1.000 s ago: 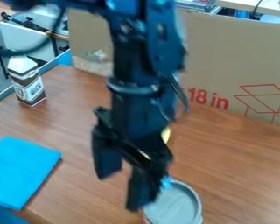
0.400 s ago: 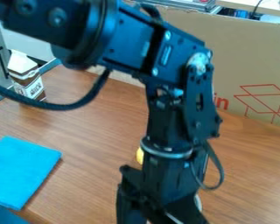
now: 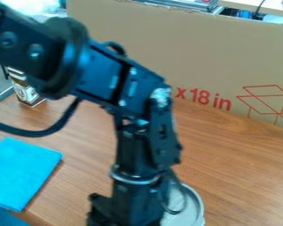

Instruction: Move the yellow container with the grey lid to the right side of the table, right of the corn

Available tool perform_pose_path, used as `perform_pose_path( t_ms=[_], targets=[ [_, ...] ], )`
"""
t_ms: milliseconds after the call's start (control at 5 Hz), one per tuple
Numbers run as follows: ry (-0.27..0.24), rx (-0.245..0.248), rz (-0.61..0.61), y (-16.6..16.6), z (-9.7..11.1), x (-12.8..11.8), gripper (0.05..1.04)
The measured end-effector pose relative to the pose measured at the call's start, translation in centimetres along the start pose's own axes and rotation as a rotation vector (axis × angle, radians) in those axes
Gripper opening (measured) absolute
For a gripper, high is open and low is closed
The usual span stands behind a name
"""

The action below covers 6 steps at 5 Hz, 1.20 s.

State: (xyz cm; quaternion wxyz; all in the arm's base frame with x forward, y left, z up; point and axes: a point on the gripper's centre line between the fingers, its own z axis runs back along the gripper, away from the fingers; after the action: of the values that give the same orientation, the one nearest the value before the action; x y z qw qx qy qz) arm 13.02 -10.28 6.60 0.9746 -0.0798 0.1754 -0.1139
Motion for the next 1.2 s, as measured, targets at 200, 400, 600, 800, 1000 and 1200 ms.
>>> perform_pose_path(
  t_ms=[200,400,600,800,1000,1200],
  targets=[
    [-0.092,-0.055,-0.072,1.2,-0.8,1.2,1.001],
    [-0.105,-0.06,-0.113,2.3,-1.4,3.9,1.001],
    [-0.041,-0.041,-0.185,1.8,-0.9,8.6,1.001],
    [-0.039,0.017,-0.277,0.3,0.3,13.2,1.001],
    [-0.061,0.065,-0.314,-0.2,1.7,16.5,1.001],
    [-0.103,0.103,-0.314,0.0,2.8,18.2,1.001]
  ],
)
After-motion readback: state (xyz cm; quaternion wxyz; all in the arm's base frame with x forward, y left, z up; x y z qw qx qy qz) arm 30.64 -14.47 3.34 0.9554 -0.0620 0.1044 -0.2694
